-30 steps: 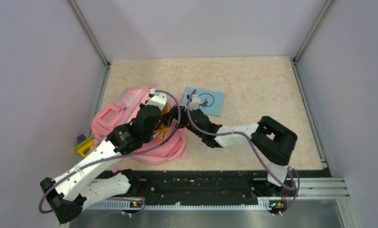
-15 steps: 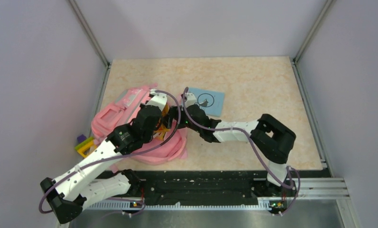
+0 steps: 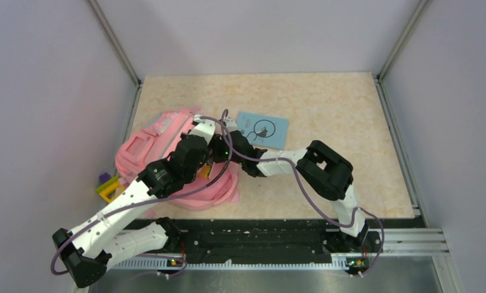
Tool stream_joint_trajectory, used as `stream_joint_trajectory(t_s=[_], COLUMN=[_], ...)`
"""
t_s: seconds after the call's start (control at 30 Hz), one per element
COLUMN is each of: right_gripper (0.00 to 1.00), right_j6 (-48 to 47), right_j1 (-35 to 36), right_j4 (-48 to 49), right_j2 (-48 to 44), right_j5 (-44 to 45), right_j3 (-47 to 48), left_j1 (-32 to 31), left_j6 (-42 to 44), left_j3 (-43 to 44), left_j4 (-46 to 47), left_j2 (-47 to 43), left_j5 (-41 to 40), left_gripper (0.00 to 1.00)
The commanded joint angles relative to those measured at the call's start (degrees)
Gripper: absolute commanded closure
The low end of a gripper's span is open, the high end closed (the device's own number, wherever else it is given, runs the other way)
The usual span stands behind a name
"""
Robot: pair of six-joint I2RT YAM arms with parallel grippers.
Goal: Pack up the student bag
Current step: Place the book in the student bag.
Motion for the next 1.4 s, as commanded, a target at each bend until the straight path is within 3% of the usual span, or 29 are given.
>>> stream_joint_trajectory(t_s=[0.0, 0.2, 0.47, 0.67, 0.97, 1.37], right_gripper=[0.13, 0.15, 0.10, 0.09, 0.10, 0.09], right_j6=[0.23, -1.40, -13.16, -18.29, -12.39, -14.89], right_j1=[0.50, 0.72, -0.95, -2.46, -2.54, -2.58], right_j4=[-1.49, -0.82, 11.14, 4.35, -1.38, -9.78], right_j2=[5.59, 5.10, -12.91, -24.04, -34.87, -56.01], right_j5=[-1.32, -0.78, 0.06, 4.05, 12.17, 21.89], right_j3=[5.58, 6.27, -12.71, -21.20, -32.49, -43.47], left_j1=[0.10, 0.13, 0.17, 0.36, 0.92, 0.83], left_j6=[-0.62, -0.62, -1.02, -3.31, -12.71, -15.38], left_j3=[-0.03, -0.15, -0.60, 0.67, 8.46, 15.10], left_j4=[6.19, 5.92, 5.93, 6.07, 7.54, 25.88], left_j2=[-0.23, 0.33, 0.23, 3.21, 14.57, 30.20], left_j5=[4.08, 4.54, 3.18, 9.20, 21.51, 30.75], left_gripper=[1.00, 1.00, 1.00, 1.00, 1.00, 1.00])
